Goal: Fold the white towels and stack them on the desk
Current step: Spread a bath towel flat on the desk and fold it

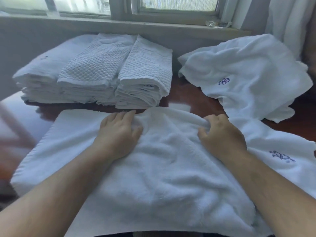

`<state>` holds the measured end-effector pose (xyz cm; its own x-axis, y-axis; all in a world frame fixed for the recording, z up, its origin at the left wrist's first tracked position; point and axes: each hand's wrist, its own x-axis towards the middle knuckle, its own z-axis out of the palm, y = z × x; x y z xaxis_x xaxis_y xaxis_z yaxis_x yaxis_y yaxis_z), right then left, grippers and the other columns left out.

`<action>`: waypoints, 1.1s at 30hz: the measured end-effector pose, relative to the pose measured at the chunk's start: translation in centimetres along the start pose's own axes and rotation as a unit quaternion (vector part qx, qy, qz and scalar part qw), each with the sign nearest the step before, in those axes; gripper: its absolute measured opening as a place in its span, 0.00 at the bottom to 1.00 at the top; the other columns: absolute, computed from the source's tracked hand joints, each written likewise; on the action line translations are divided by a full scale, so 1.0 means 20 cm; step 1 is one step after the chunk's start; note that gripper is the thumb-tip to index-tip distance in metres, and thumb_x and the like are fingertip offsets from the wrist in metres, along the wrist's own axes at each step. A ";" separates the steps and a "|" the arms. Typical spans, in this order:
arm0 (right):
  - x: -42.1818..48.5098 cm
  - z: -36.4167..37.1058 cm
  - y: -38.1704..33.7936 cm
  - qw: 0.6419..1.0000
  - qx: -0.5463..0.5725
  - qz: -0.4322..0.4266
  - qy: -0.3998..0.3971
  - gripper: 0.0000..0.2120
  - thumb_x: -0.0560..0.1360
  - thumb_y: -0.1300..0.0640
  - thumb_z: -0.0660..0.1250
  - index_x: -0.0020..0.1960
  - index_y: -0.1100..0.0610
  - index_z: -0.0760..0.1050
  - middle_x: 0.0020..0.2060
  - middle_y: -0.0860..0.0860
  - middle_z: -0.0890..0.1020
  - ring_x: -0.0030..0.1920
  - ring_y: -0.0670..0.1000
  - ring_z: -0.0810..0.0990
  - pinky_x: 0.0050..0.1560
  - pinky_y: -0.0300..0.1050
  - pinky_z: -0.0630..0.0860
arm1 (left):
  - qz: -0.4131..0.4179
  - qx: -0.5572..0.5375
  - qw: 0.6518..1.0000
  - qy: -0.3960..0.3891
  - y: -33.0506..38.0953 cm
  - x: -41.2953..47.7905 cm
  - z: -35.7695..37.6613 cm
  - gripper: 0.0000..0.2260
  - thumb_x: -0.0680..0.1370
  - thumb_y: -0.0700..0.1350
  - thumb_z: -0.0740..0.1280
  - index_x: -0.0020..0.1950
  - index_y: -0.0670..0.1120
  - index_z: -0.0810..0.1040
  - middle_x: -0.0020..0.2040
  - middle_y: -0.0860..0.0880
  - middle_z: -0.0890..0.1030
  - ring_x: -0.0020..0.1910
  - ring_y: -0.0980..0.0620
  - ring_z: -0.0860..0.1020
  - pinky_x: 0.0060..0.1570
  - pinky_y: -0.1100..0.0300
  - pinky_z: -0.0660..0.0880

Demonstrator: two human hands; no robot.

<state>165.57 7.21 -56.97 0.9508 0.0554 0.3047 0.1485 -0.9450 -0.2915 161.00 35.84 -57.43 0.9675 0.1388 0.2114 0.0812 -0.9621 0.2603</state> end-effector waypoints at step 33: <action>-0.05 -0.06 -0.02 0.994 -0.049 0.004 -0.099 0.35 0.80 0.44 0.56 0.82 0.51 0.47 0.66 0.57 0.75 0.65 0.60 0.71 0.63 0.57 0.65 | -0.014 0.061 0.987 -0.149 0.06 -0.04 -0.07 0.29 0.82 0.59 0.51 0.81 0.50 0.52 0.82 0.47 0.51 0.80 0.47 0.50 0.76 0.44 0.49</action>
<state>164.32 7.22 -56.03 0.9880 0.1011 0.1164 0.1231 -0.9719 -0.2006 159.96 35.00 -55.94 0.9906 0.1073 -0.0852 0.1188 -0.9825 0.1437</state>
